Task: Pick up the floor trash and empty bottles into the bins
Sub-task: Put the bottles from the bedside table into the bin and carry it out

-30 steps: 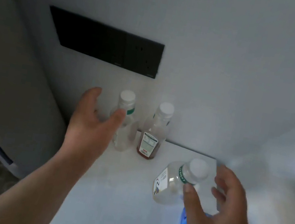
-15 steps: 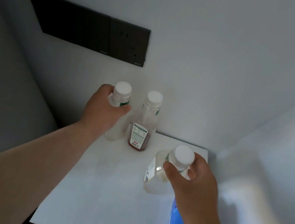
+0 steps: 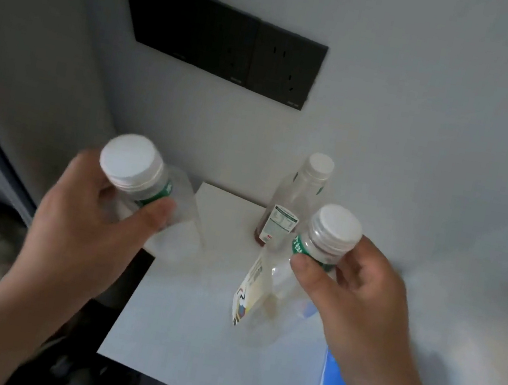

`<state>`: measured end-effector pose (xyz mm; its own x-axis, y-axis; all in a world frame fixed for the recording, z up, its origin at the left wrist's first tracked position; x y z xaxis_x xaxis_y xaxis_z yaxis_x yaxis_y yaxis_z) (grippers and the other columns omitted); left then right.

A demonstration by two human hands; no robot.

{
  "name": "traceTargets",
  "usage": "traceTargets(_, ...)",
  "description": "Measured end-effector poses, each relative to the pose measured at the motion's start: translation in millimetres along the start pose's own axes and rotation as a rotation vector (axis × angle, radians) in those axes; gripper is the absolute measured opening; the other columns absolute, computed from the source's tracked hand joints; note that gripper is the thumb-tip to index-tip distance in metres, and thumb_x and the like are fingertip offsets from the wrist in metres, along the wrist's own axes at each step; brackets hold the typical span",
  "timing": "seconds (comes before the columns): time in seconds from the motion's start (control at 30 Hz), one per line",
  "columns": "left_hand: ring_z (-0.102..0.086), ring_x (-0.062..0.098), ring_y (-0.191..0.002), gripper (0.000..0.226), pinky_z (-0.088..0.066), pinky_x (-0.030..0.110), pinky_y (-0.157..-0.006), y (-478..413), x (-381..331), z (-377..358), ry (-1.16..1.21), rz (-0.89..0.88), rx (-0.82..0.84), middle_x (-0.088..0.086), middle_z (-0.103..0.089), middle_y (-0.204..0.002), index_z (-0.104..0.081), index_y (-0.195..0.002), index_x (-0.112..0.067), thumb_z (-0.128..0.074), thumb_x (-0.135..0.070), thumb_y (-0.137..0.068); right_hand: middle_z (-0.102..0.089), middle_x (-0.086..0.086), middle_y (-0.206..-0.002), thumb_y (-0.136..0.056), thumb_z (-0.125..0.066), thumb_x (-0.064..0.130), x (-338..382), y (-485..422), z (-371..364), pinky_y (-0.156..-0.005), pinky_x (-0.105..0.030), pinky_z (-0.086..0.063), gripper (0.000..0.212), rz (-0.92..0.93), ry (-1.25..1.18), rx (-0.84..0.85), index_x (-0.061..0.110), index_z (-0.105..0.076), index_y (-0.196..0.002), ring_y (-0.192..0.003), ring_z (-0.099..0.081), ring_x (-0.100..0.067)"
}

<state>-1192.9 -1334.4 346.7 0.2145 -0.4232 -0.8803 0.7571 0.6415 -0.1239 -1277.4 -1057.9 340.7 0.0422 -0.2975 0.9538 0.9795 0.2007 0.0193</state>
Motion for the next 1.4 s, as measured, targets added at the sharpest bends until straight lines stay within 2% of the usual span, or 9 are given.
traceTargets(0.1,-0.067,0.023,-0.091,0.049,-0.054,0.052,-0.080,21,17,32,0.063,-0.037,0.016,-0.007,-0.069,-0.098,-0.058,-0.103,-0.036,-0.072,-0.055,-0.060,-0.073,0.016,-0.091,-0.067,-0.077,0.032,12,1,-42,-0.077,-0.024,-0.049,0.028,0.006,-0.029,0.107,0.033,-0.070,-0.094,-0.088,-0.068,-0.002)
traceTargets(0.2,-0.069,0.021,-0.080,0.060,-0.055,0.039,-0.071,41,45,61,0.044,0.005,0.074,-0.006,-0.073,-0.090,-0.063,-0.105,-0.026,-0.070,-0.062,-0.058,-0.073,0.019,-0.092,-0.071,-0.080,0.030,16,8,-87,-0.081,-0.028,-0.051,0.027,-0.015,-0.017,0.210,0.037,-0.069,-0.095,-0.090,-0.067,0.000)
traceTargets(0.37,-0.071,0.019,-0.086,0.054,-0.057,0.043,-0.077,77,107,113,0.047,0.157,0.039,-0.007,-0.075,-0.091,-0.065,-0.101,-0.044,-0.074,-0.060,-0.050,-0.073,0.018,-0.095,-0.073,-0.079,0.026,6,34,-163,-0.088,-0.035,-0.053,0.027,-0.043,-0.018,0.370,0.033,-0.070,-0.097,-0.095,-0.067,0.000)
traceTargets(0.43,-0.070,0.017,-0.084,0.051,-0.056,0.042,-0.082,92,141,130,0.049,0.255,-0.011,-0.009,-0.075,-0.088,-0.066,-0.094,-0.047,-0.074,-0.059,-0.045,-0.073,0.019,-0.095,-0.073,-0.079,0.026,-4,47,-189,-0.088,-0.033,-0.053,0.028,-0.057,-0.010,0.410,0.032,-0.069,-0.098,-0.095,-0.066,0.002)
traceTargets(0.6,-0.063,-0.003,-0.072,0.038,-0.051,0.027,-0.066,120,229,144,-0.096,0.434,-0.010,-0.017,-0.071,-0.079,-0.063,-0.089,-0.041,-0.082,-0.036,-0.057,-0.071,0.022,-0.095,-0.062,-0.075,0.050,-36,96,-260,-0.073,-0.017,-0.051,0.040,0.004,0.159,0.480,0.040,-0.063,-0.098,-0.090,-0.065,0.004)
traceTargets(0.8,-0.053,0.008,-0.065,0.025,-0.041,0.028,-0.059,141,351,113,-0.214,0.618,0.029,-0.009,-0.058,-0.066,-0.051,-0.071,-0.029,-0.075,-0.036,-0.071,-0.068,0.029,-0.089,-0.069,-0.080,0.036,-123,132,-342,-0.066,-0.001,-0.042,0.030,-0.022,0.255,0.569,0.052,-0.059,-0.084,-0.088,-0.058,0.017)
traceTargets(1.03,-0.060,0.019,-0.109,0.042,-0.044,0.025,-0.080,166,441,54,-0.305,0.699,0.147,-0.006,-0.064,-0.117,-0.055,-0.120,-0.030,-0.066,-0.042,-0.081,-0.066,0.024,-0.079,-0.072,-0.077,0.039,-217,138,-388,-0.062,-0.006,-0.041,0.022,-0.112,0.363,0.586,0.044,-0.061,-0.086,-0.080,-0.059,0.012)
traceTargets(1.2,-0.062,0.018,-0.108,0.050,-0.052,0.033,-0.087,174,481,34,-0.419,0.706,0.166,-0.007,-0.066,-0.116,-0.057,-0.118,-0.031,-0.059,-0.057,-0.075,-0.070,0.014,-0.089,-0.075,-0.076,0.036,-256,136,-390,-0.070,-0.021,-0.047,0.025,-0.190,0.378,0.545,0.035,-0.065,-0.097,-0.087,-0.064,-0.002)
traceTargets(1.4,-0.057,0.027,-0.114,0.061,-0.049,0.036,-0.088,162,485,35,-0.508,0.707,0.096,0.007,-0.060,-0.120,-0.048,-0.115,-0.015,-0.070,-0.053,-0.073,-0.065,0.017,-0.084,-0.077,-0.074,0.036,-280,131,-394,-0.064,-0.018,-0.043,0.023,-0.241,0.436,0.553,0.037,-0.059,-0.094,-0.083,-0.061,-0.003)
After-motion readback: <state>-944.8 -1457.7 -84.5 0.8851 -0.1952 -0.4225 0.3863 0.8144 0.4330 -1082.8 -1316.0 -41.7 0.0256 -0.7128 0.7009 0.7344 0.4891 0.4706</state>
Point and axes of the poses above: each hand's wrist, its own y-axis away from the middle knuckle, its own z-axis out of the back of the hand, x = y × z, the point moved 10 cm from there along -y, towards the middle knuckle
